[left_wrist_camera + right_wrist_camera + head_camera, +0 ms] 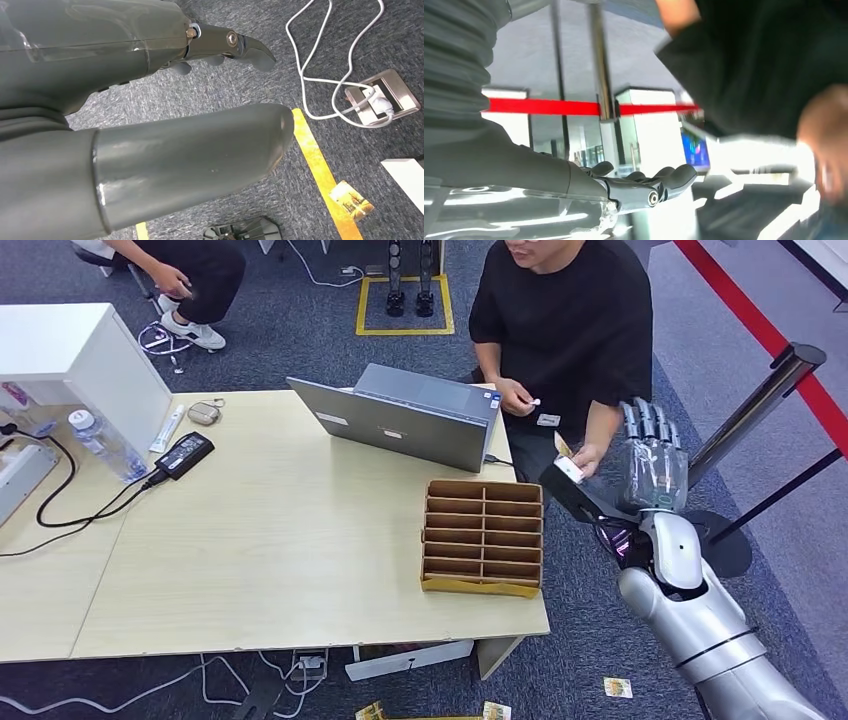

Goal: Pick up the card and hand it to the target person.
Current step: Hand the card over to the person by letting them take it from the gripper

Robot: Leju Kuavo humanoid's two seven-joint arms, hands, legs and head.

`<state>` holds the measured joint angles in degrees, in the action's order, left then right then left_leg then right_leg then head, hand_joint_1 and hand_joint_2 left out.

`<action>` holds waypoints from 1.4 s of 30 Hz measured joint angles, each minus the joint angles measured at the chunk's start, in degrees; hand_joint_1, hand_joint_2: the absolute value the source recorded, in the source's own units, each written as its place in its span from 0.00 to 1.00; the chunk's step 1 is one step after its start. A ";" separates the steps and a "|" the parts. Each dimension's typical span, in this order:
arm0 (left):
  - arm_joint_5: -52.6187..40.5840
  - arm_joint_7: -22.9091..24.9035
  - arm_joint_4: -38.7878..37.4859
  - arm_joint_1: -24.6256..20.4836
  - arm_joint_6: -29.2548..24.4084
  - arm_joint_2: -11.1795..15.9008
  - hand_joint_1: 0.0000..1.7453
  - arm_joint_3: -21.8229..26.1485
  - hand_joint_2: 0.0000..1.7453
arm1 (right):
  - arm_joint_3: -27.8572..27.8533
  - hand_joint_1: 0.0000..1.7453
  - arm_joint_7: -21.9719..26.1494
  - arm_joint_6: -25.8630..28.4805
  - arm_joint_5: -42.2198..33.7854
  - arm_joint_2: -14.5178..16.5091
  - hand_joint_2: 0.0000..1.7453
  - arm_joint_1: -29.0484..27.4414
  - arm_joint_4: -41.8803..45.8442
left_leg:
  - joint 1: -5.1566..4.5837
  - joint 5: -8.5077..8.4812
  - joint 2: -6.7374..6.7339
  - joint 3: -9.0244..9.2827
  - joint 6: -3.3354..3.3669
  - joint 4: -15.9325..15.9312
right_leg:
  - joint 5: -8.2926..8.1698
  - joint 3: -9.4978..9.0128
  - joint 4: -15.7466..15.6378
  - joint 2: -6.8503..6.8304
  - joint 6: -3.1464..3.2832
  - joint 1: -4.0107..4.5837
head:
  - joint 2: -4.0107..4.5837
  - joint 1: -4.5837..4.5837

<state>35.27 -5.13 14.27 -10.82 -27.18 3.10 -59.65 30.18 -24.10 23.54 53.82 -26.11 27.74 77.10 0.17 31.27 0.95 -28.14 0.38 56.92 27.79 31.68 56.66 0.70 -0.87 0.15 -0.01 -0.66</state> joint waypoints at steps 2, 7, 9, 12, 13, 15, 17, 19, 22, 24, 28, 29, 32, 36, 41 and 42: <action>0.20 -0.25 0.01 0.30 -0.27 0.00 0.00 0.00 0.00 | -1.57 0.00 0.68 5.35 -0.10 0.52 1.00 -1.57 1.61 | 0.00 0.00 0.00 0.00 0.00 0.00 | 0.00 0.00 0.00 0.00 0.00 0.00 | 0.00 -0.01; 1.10 -0.72 -0.01 1.46 -0.90 0.00 0.00 0.04 0.00 | -4.23 0.00 1.18 10.15 1.88 2.92 1.00 -6.95 7.99 | 0.02 0.00 0.02 0.00 0.00 -0.01 | 0.01 0.00 0.00 -0.01 0.00 0.01 | -0.01 0.01; 1.56 -1.21 -0.01 1.99 -1.05 0.00 0.00 0.08 0.00 | -4.80 0.00 1.21 10.90 1.12 3.86 1.00 -9.14 10.86 | 0.02 0.00 0.04 -0.01 0.00 -0.01 | 0.01 0.00 0.00 -0.01 0.00 0.01 | 0.00 0.00; 2.40 -2.02 -0.01 2.70 -1.44 0.00 0.00 0.30 0.00 | -5.38 0.00 2.85 11.62 -4.95 5.21 1.00 -12.16 14.79 | 0.02 0.00 0.03 0.00 0.00 -0.03 | 0.01 0.00 0.00 -0.01 0.00 0.02 | -0.01 0.00; 2.69 -2.29 -0.01 2.92 -1.52 0.00 0.00 0.42 0.00 | -5.43 0.00 3.89 11.67 -8.02 5.74 1.00 -13.18 15.94 | 0.02 0.00 0.03 0.00 0.00 -0.03 | 0.01 -0.01 0.00 0.00 0.00 0.01 | -0.01 0.00; 3.21 -2.74 -0.01 3.28 -1.56 0.00 0.00 0.69 0.00 | -5.28 0.00 6.16 11.71 -12.69 6.96 1.00 -15.18 17.72 | 0.02 0.00 0.02 0.00 0.00 -0.03 | 0.01 0.00 0.00 0.00 0.00 0.01 | -0.01 0.00; 3.63 -3.05 -0.02 3.55 -1.64 0.00 0.00 1.02 0.00 | -5.01 0.00 7.58 12.15 -12.82 8.31 1.00 -17.03 18.66 | 0.02 0.00 0.02 0.00 0.00 -0.03 | 0.01 0.00 0.00 -0.01 0.00 0.01 | -0.01 0.00; 3.99 -3.28 -0.01 3.73 -1.84 0.00 0.00 1.32 0.00 | -4.61 0.00 7.52 13.14 -9.60 9.49 1.00 -18.68 18.90 | 0.02 0.00 0.02 0.00 0.00 -0.03 | 0.01 0.00 0.00 0.00 0.00 0.02 | 0.00 0.00; 4.51 -3.42 -0.02 3.87 -2.22 0.00 0.00 1.71 0.00 | -3.93 0.00 6.80 14.99 -7.79 11.01 1.00 -21.21 18.98 | 0.02 0.00 0.02 -0.01 0.00 -0.04 | 0.01 0.00 0.00 0.00 0.01 0.02 | 0.00 -0.01; 4.77 -3.36 -0.02 3.87 -2.52 0.00 0.00 1.93 0.00 | -3.16 0.00 6.97 15.67 -9.60 11.94 1.00 -22.52 18.99 | 0.02 0.00 0.02 -0.01 0.00 -0.05 | 0.01 0.00 0.00 0.01 0.01 0.01 | 0.00 -0.01; 4.86 -2.90 -0.02 3.89 -2.82 0.00 0.00 2.35 0.00 | -1.27 0.00 8.57 15.90 -13.11 13.90 1.00 -24.76 18.72 | 0.02 0.00 0.01 -0.01 0.00 -0.06 | 0.01 0.00 0.00 0.01 0.01 0.01 | -0.01 -0.01; 4.86 -2.79 -0.02 3.89 -2.84 0.00 0.00 2.43 0.00 | -0.96 0.00 9.15 15.91 -14.08 14.37 1.00 -25.15 18.57 | 0.02 0.00 0.01 -0.01 0.00 -0.06 | 0.01 0.01 0.00 0.01 0.01 0.01 | -0.01 0.00; 4.87 -2.46 -0.01 3.90 -2.91 0.00 0.00 2.52 0.00 | -0.24 0.00 11.20 15.92 -16.87 15.77 1.00 -26.12 18.05 | 0.02 0.00 0.00 -0.01 0.00 -0.06 | 0.01 0.00 0.00 0.01 0.01 0.02 | -0.01 -0.01; 4.94 -2.43 -0.02 3.90 -3.03 0.00 0.00 2.71 0.00 | 0.10 0.00 12.63 15.93 -17.56 17.31 1.00 -26.99 17.13 | 0.02 0.00 0.00 0.00 0.00 -0.06 | 0.01 0.00 0.00 0.01 0.01 0.02 | 0.00 0.00; 5.03 -2.42 -0.02 3.90 -3.17 0.00 0.00 2.91 0.00 | 0.70 0.00 13.69 15.94 -17.52 18.74 1.00 -27.86 15.99 | 0.02 0.00 -0.01 0.00 0.00 -0.06 | 0.01 0.00 0.00 0.01 0.01 0.01 | 0.01 0.00; 5.03 -2.34 -0.02 3.90 -3.20 0.00 0.00 2.91 0.00 | 0.73 0.00 13.77 15.95 -17.15 18.96 1.00 -28.01 15.80 | 0.02 0.00 -0.01 0.00 0.00 -0.06 | 0.01 0.01 0.00 0.01 0.01 0.01 | 0.01 0.00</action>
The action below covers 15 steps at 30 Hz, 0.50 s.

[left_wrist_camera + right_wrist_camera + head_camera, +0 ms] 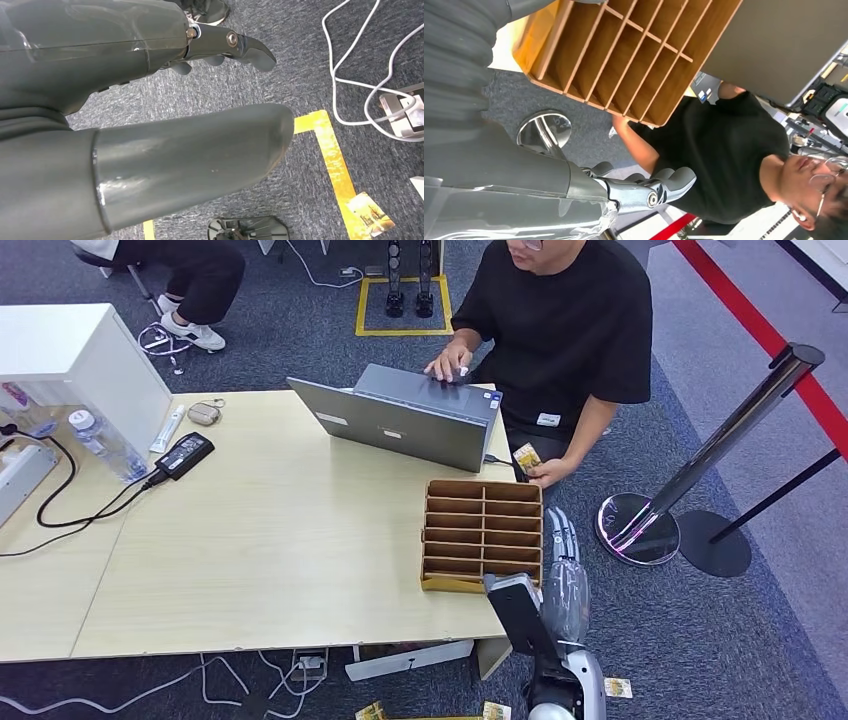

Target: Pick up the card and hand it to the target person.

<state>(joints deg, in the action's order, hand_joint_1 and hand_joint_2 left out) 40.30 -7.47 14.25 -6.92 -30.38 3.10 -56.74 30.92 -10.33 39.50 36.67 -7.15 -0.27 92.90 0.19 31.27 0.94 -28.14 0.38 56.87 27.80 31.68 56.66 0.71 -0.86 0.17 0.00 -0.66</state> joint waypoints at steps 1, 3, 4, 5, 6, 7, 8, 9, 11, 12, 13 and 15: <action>0.00 0.09 0.00 0.00 -0.02 0.00 0.00 0.00 0.00 | 0.03 0.00 0.06 0.01 0.22 0.20 1.00 -0.12 -0.19 | 0.00 0.00 0.00 0.00 0.00 0.00 | 0.00 0.00 0.00 0.00 0.00 0.00 | -0.01 0.00; 0.00 0.28 0.00 0.00 -0.03 0.00 0.00 0.00 0.00 | 0.07 0.00 0.30 0.03 -0.26 0.54 1.00 -0.32 -0.52 | 0.00 0.00 0.00 0.00 0.00 0.00 | 0.00 0.00 0.00 0.00 0.00 0.00 | -0.01 -0.01; 0.00 0.38 0.00 0.00 -0.03 0.00 0.00 0.00 0.00 | 0.08 0.00 0.56 0.03 -0.93 0.69 1.00 -0.43 -0.68 | 0.00 0.00 0.00 0.00 0.00 0.00 | 0.00 0.00 0.00 0.00 0.00 0.00 | -0.01 -0.01; 0.00 0.48 0.00 0.00 -0.03 0.00 0.00 0.01 0.00 | 0.08 0.00 0.92 0.04 -1.74 0.86 1.00 -0.53 -0.85 | 0.00 0.00 0.00 0.00 0.00 0.00 | 0.00 0.00 0.00 0.00 0.00 0.00 | -0.01 -0.01; 0.00 0.60 0.00 0.00 -0.03 0.00 0.00 0.01 0.00 | 0.08 0.00 1.27 0.04 -2.50 1.02 1.00 -0.64 -1.03 | 0.00 0.00 0.00 0.00 0.00 0.00 | 0.00 0.00 0.00 0.00 0.00 0.00 | -0.02 -0.01; 0.00 0.71 0.00 0.00 -0.03 0.00 0.00 0.01 0.00 | 0.08 0.00 1.59 0.04 -3.01 1.15 1.00 -0.72 -1.20 | 0.00 0.00 0.00 0.00 0.00 0.00 | 0.00 0.00 0.00 0.00 0.00 0.00 | -0.02 -0.01; 0.00 0.78 0.00 0.01 -0.03 0.00 0.00 0.01 0.00 | 0.08 0.00 1.84 0.04 -3.32 1.27 1.00 -0.80 -1.37 | 0.00 0.00 -0.01 0.00 0.00 0.00 | 0.00 0.00 0.00 0.00 0.00 0.00 | -0.01 -0.01; 0.00 0.81 0.00 0.01 -0.02 0.00 0.00 0.00 0.00 | 0.07 0.00 2.02 0.04 -3.49 1.39 1.00 -0.86 -1.55 | 0.00 0.00 -0.01 0.00 0.00 0.00 | 0.00 0.00 0.00 0.00 0.00 0.00 | -0.01 -0.01; 0.00 0.81 0.01 0.01 -0.02 0.00 0.00 0.00 0.00 | 0.06 0.00 2.25 0.05 -3.67 1.60 1.00 -0.97 -1.88 | 0.00 0.00 -0.01 0.01 0.00 0.00 | 0.00 0.00 0.00 0.00 0.00 0.00 | -0.01 -0.01; 0.00 0.79 0.01 0.01 -0.02 0.00 0.00 0.00 0.00 | 0.05 0.00 2.32 0.06 -3.76 1.68 1.00 -1.01 -2.04 | 0.00 0.00 -0.01 0.01 0.00 0.00 | 0.00 0.00 0.00 0.00 0.00 0.00 | -0.01 -0.01; 0.00 0.77 0.01 0.01 -0.03 0.00 0.00 0.00 0.00 | 0.05 0.00 2.38 0.07 -3.92 1.72 1.00 -1.05 -2.19 | 0.00 0.00 -0.01 0.01 0.00 0.00 | 0.00 0.00 0.00 0.00 0.00 0.00 | -0.01 0.00; 0.00 0.70 0.01 0.02 -0.03 0.00 0.00 0.00 0.00 | 0.05 0.00 2.53 0.09 -4.40 1.78 1.00 -1.10 -2.43 | 0.00 0.00 -0.01 0.01 0.00 0.00 | 0.00 0.00 0.00 0.00 0.00 0.00 | -0.01 -0.01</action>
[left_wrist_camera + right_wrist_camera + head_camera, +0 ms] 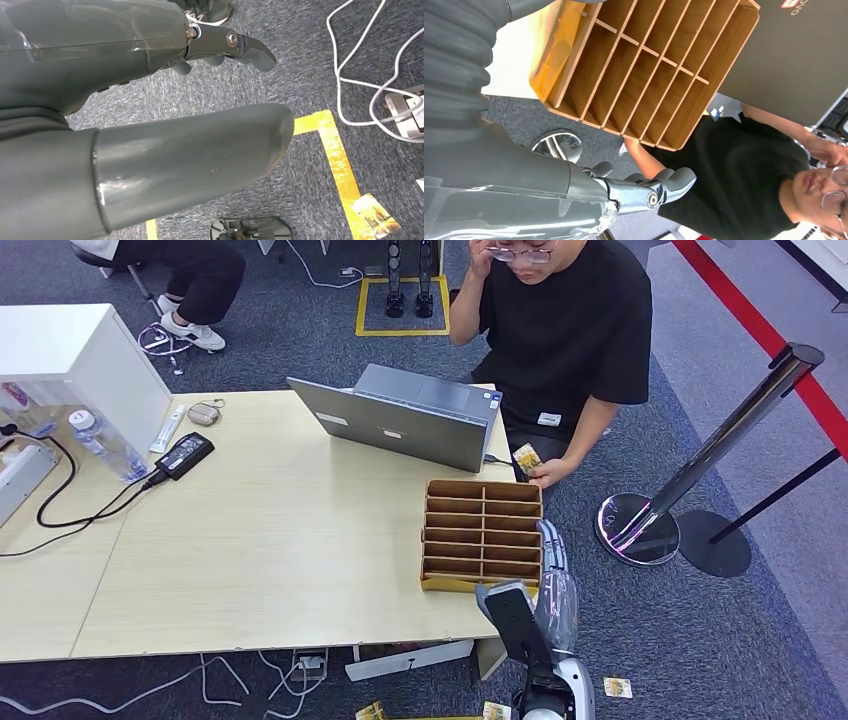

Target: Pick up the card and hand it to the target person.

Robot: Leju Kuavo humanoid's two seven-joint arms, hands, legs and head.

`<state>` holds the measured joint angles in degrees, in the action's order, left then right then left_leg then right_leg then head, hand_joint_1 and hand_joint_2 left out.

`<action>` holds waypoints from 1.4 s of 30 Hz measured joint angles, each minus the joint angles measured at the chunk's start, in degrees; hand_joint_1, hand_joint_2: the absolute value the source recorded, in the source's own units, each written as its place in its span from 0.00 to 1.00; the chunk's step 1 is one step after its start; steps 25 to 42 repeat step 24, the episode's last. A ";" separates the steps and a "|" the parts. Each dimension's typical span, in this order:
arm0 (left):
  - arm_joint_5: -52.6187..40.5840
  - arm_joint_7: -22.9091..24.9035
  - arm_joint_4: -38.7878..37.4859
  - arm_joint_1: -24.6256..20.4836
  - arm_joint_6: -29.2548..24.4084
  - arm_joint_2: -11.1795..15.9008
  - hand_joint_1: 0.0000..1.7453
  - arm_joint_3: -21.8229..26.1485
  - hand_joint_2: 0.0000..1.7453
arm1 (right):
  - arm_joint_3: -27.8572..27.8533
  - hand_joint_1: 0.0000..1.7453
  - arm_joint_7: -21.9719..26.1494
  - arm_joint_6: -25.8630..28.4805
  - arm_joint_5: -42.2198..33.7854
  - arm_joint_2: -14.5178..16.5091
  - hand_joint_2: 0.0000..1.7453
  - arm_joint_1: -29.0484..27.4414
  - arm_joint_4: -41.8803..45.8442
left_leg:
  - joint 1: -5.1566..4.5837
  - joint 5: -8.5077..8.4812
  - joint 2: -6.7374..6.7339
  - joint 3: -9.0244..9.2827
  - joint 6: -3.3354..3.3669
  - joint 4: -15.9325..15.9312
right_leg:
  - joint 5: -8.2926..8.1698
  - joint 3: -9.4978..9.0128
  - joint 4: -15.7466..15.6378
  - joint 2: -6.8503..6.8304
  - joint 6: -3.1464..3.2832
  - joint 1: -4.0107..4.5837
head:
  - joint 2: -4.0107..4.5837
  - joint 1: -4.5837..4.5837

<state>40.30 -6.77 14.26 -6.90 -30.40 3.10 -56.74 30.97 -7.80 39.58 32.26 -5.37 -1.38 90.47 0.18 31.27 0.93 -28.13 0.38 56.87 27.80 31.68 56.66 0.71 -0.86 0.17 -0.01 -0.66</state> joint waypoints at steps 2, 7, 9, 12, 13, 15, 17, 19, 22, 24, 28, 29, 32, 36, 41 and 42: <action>0.00 -0.06 0.00 0.00 0.00 0.00 0.00 0.00 0.00 | 0.00 0.00 0.14 0.02 -0.53 0.05 1.00 -0.06 -0.20 | 0.00 0.00 0.00 0.00 0.00 0.00 | 0.00 0.00 0.00 0.00 0.00 0.00 | -0.01 0.00; 0.00 -0.04 -0.01 0.02 0.00 0.00 0.00 0.00 0.00 | -0.01 0.00 0.24 0.02 -1.07 0.08 1.00 -0.24 -0.33 | 0.00 0.00 0.00 0.00 0.00 0.00 | 0.00 0.00 0.00 0.00 0.00 0.00 | 0.01 0.00; 0.00 0.03 0.00 0.02 0.00 0.00 0.00 0.00 0.00 | -0.02 0.00 0.24 0.02 -1.07 0.08 1.00 -0.30 -0.33 | 0.00 0.00 0.00 0.00 0.00 0.00 | 0.00 0.00 0.00 0.00 0.00 0.00 | 0.01 0.00; 0.00 0.10 -0.01 0.02 0.00 0.00 0.00 0.00 0.00 | -0.01 0.00 0.24 0.02 -1.31 0.09 1.00 -0.36 -0.36 | 0.00 0.00 0.00 0.00 0.00 0.00 | 0.00 0.00 0.00 0.00 0.00 0.00 | 0.01 0.01; 0.00 0.10 -0.01 0.02 0.00 0.00 0.00 0.00 0.00 | -0.01 0.00 0.24 0.02 -1.44 0.09 1.00 -0.38 -0.40 | 0.00 0.00 0.00 0.00 0.00 0.00 | 0.00 0.00 0.00 0.00 0.00 0.00 | 0.01 0.01; 0.00 0.12 -0.01 0.02 0.00 0.00 0.00 0.00 0.00 | -0.02 0.00 0.27 0.02 -1.51 0.10 1.00 -0.44 -0.54 | 0.00 0.00 0.00 0.00 0.00 0.00 | 0.00 0.00 0.00 0.00 0.00 0.00 | 0.01 0.01; 0.00 0.20 -0.01 0.02 0.00 0.00 0.00 0.00 0.00 | -0.02 0.00 0.33 0.02 -1.34 0.15 1.00 -0.55 -0.70 | 0.00 0.00 0.00 0.00 0.00 0.00 | 0.00 0.00 0.00 0.00 0.00 0.00 | 0.01 0.01; -0.01 0.26 -0.01 0.02 -0.01 0.00 0.00 0.00 0.00 | -0.02 0.00 0.49 0.02 -1.11 0.28 1.00 -0.65 -0.79 | 0.00 0.00 -0.01 0.00 0.00 0.00 | 0.00 0.00 0.00 0.00 0.00 0.00 | 0.00 0.01; 0.00 0.17 -0.01 0.02 -0.05 -0.01 0.00 0.00 0.00 | -0.03 0.00 0.74 0.02 -1.03 0.40 1.00 -0.70 -0.87 | 0.00 0.00 -0.01 0.00 0.00 0.00 | 0.00 0.00 0.00 0.00 0.00 0.00 | 0.01 0.01; 0.00 0.12 -0.01 0.02 -0.09 -0.03 0.00 0.00 0.00 | -0.04 0.00 0.83 0.02 -1.03 0.41 1.00 -0.73 -0.96 | 0.00 0.00 -0.01 0.00 0.00 0.00 | 0.00 0.00 0.00 0.00 0.00 0.00 | 0.01 0.01; 0.00 0.12 -0.01 0.02 -0.09 -0.03 0.00 0.00 0.00 | -0.04 0.00 0.83 0.02 -1.03 0.41 1.00 -0.73 -0.96 | 0.00 0.00 -0.01 0.00 0.00 0.00 | 0.00 0.00 0.00 0.00 0.00 0.00 | 0.01 0.01; 0.00 0.12 -0.01 0.02 -0.09 -0.03 0.00 0.00 0.00 | -0.04 0.00 0.83 0.02 -1.03 0.41 1.00 -0.73 -0.96 | 0.00 0.00 -0.01 0.00 0.00 0.00 | 0.00 0.00 0.00 0.00 0.00 0.00 | 0.01 0.01; 0.00 0.12 -0.01 0.02 -0.09 -0.03 0.00 0.00 0.00 | -0.04 0.00 0.83 0.02 -1.03 0.41 1.00 -0.73 -0.96 | 0.00 0.00 -0.01 0.00 0.00 0.00 | 0.00 0.00 0.00 0.00 0.00 0.00 | 0.01 0.01; 0.00 0.12 -0.01 0.02 -0.09 -0.03 0.00 0.00 0.00 | -0.04 0.00 0.83 0.02 -1.03 0.41 1.00 -0.73 -0.96 | 0.00 0.00 -0.01 0.00 0.00 0.00 | 0.00 0.00 0.00 0.00 0.00 0.00 | 0.01 0.01; 0.00 0.12 -0.01 0.02 -0.09 -0.03 0.00 0.00 0.00 | -0.04 0.00 0.83 0.02 -1.03 0.41 1.00 -0.73 -0.96 | 0.00 0.00 -0.01 0.00 0.00 0.00 | 0.00 0.00 0.00 0.00 0.00 0.00 | 0.01 0.01; 0.00 0.12 -0.01 0.02 -0.09 -0.03 0.00 0.00 0.00 | -0.04 0.00 0.83 0.02 -1.03 0.41 1.00 -0.73 -0.96 | 0.00 0.00 -0.01 0.00 0.00 0.00 | 0.00 0.00 0.00 0.00 0.00 0.00 | 0.01 0.01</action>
